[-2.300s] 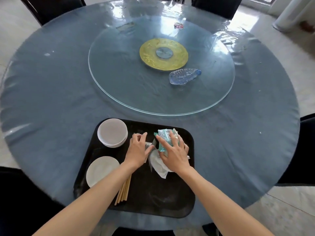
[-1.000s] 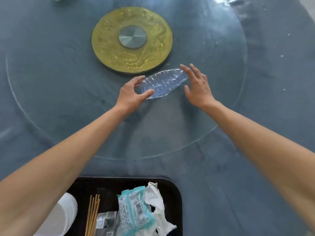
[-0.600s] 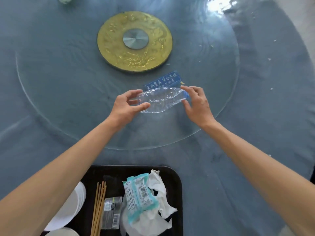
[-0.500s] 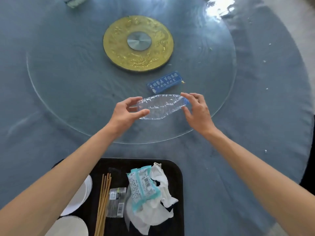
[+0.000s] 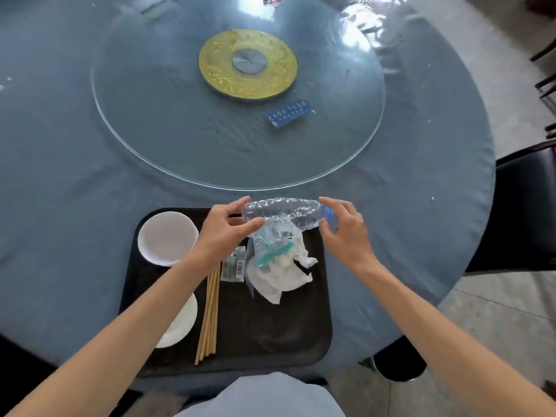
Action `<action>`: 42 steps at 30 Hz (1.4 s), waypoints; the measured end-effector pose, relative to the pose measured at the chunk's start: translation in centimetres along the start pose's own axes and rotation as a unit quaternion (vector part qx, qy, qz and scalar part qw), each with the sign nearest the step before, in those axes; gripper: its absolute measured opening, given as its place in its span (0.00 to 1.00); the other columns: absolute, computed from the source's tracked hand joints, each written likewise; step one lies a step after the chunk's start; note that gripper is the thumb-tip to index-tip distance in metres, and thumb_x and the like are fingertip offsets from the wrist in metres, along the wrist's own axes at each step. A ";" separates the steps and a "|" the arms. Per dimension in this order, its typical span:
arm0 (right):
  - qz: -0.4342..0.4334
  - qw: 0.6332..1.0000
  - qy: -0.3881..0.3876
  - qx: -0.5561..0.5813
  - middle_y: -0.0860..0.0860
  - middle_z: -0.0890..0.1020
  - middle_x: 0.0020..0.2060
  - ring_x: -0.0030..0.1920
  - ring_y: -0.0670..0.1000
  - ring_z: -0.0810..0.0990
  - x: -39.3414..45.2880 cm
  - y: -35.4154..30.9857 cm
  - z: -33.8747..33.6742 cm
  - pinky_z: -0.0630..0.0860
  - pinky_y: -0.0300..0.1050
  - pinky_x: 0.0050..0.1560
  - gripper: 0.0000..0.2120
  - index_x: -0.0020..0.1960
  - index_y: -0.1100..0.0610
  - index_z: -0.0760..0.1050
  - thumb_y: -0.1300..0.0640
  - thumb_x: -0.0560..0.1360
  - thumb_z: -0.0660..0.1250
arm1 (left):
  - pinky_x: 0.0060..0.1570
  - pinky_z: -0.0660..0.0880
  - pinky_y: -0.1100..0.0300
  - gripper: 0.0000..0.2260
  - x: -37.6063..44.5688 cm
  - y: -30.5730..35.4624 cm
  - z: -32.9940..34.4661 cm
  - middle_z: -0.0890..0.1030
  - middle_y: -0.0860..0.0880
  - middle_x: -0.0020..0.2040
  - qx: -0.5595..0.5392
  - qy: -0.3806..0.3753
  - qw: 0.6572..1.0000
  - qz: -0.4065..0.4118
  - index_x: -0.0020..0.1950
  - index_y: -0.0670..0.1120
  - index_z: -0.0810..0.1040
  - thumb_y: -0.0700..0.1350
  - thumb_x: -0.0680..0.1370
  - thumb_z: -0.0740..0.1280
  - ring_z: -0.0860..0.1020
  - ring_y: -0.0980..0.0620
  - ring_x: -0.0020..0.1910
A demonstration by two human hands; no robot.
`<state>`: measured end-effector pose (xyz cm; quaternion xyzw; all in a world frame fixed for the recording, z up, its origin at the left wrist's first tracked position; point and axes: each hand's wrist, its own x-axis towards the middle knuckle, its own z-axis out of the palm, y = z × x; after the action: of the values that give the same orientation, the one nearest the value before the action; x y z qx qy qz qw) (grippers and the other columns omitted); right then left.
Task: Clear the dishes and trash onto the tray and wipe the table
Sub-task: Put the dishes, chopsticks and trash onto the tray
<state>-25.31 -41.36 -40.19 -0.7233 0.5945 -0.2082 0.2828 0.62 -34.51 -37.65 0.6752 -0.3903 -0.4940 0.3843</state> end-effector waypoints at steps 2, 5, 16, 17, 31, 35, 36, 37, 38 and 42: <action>0.023 1.000 -0.001 -0.003 0.51 0.78 0.63 0.58 0.58 0.76 -3.7 0.2 0.8 0.66 0.42 0.61 0.23 0.70 0.49 0.77 0.63 0.77 0.69 | 0.59 0.79 0.54 0.31 -3.2 -1.4 0.2 0.78 0.60 0.57 -0.001 -0.016 1.000 -0.011 0.75 0.52 0.73 0.51 0.73 0.77 0.80 0.59 0.57; 0.040 0.999 -0.011 -0.010 0.50 0.78 0.63 0.57 0.56 0.77 -9.4 0.6 2.2 0.63 0.40 0.59 0.24 0.71 0.48 0.76 0.62 0.76 0.69 | 0.54 0.78 0.60 0.29 -7.4 -4.6 0.5 0.78 0.56 0.57 0.017 -0.021 0.999 -0.039 0.74 0.53 0.74 0.51 0.74 0.77 0.79 0.56 0.56; 0.106 0.990 -0.086 -0.027 0.49 0.76 0.65 0.57 0.52 0.69 -21.3 2.2 6.0 0.71 0.45 0.63 0.24 0.74 0.49 0.72 0.60 0.79 0.67 | 0.63 0.75 0.56 0.32 -16.0 -12.9 2.4 0.79 0.48 0.67 0.085 0.003 0.989 -0.118 0.76 0.45 0.72 0.52 0.75 0.76 0.79 0.54 0.59; 0.108 0.989 -0.091 -0.031 0.48 0.75 0.66 0.58 0.52 0.69 -21.5 2.3 6.1 0.71 0.46 0.62 0.24 0.74 0.49 0.71 0.59 0.79 0.67 | 0.64 0.75 0.56 0.32 -16.2 -13.1 2.6 0.78 0.47 0.68 0.093 0.004 0.989 -0.118 0.76 0.45 0.71 0.51 0.75 0.76 0.79 0.54 0.59; 0.058 0.984 -0.153 -0.067 0.44 0.67 0.77 0.73 0.52 0.65 -22.0 3.9 3.7 0.75 0.50 0.66 0.31 0.81 0.37 0.56 0.49 0.82 0.64 | 0.75 0.63 0.50 0.33 -16.8 -12.0 5.2 0.66 0.42 0.79 0.300 0.015 0.950 -0.079 0.82 0.44 0.58 0.52 0.81 0.65 0.64 0.45 0.78; 0.039 0.990 -0.124 -0.048 0.44 0.65 0.78 0.74 0.53 0.65 -21.8 4.3 0.5 0.72 0.52 0.68 0.31 0.81 0.37 0.56 0.48 0.82 0.64 | 0.76 0.60 0.49 0.31 -16.8 -9.7 6.6 0.62 0.41 0.80 0.365 0.016 0.931 0.013 0.82 0.51 0.59 0.53 0.81 0.65 0.60 0.44 0.80; 0.037 0.992 -0.111 -0.042 0.44 0.65 0.78 0.74 0.54 0.65 -21.8 4.5 -0.4 0.71 0.52 0.68 0.31 0.81 0.37 0.56 0.49 0.81 0.65 | 0.76 0.61 0.49 0.30 -16.6 -9.0 7.1 0.62 0.42 0.80 0.375 0.011 0.926 0.035 0.82 0.52 0.60 0.53 0.81 0.65 0.59 0.45 0.80; 0.037 0.994 -0.096 -0.036 0.45 0.65 0.78 0.74 0.54 0.65 -21.9 4.7 -1.2 0.71 0.52 0.69 0.32 0.81 0.37 0.57 0.49 0.81 0.65 | 0.76 0.62 0.49 0.30 -16.4 -8.2 7.8 0.61 0.44 0.81 0.383 0.003 0.922 0.054 0.82 0.52 0.59 0.54 0.81 0.65 0.58 0.45 0.80; 0.039 0.995 -0.082 -0.031 0.45 0.65 0.79 0.74 0.55 0.65 -22.0 4.8 -2.0 0.71 0.53 0.70 0.32 0.81 0.37 0.57 0.50 0.81 0.66 | 0.76 0.62 0.49 0.30 -16.3 -7.6 8.4 0.59 0.45 0.82 0.389 -0.006 0.918 0.073 0.82 0.54 0.59 0.54 0.81 0.65 0.56 0.46 0.81; 0.052 0.998 -0.023 -0.032 0.45 0.61 0.81 0.78 0.53 0.61 -23.4 5.3 -4.7 0.69 0.55 0.74 0.31 0.81 0.37 0.57 0.46 0.81 0.66 | 0.78 0.56 0.48 0.30 -15.9 -5.6 11.5 0.47 0.55 0.84 0.412 -0.060 0.896 0.153 0.82 0.62 0.54 0.57 0.82 0.63 0.44 0.50 0.82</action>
<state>-37.06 -19.93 -39.36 -0.7049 0.6307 -0.1574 0.2838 -12.92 -19.37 -39.39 0.6742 -0.6797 -0.2638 0.1179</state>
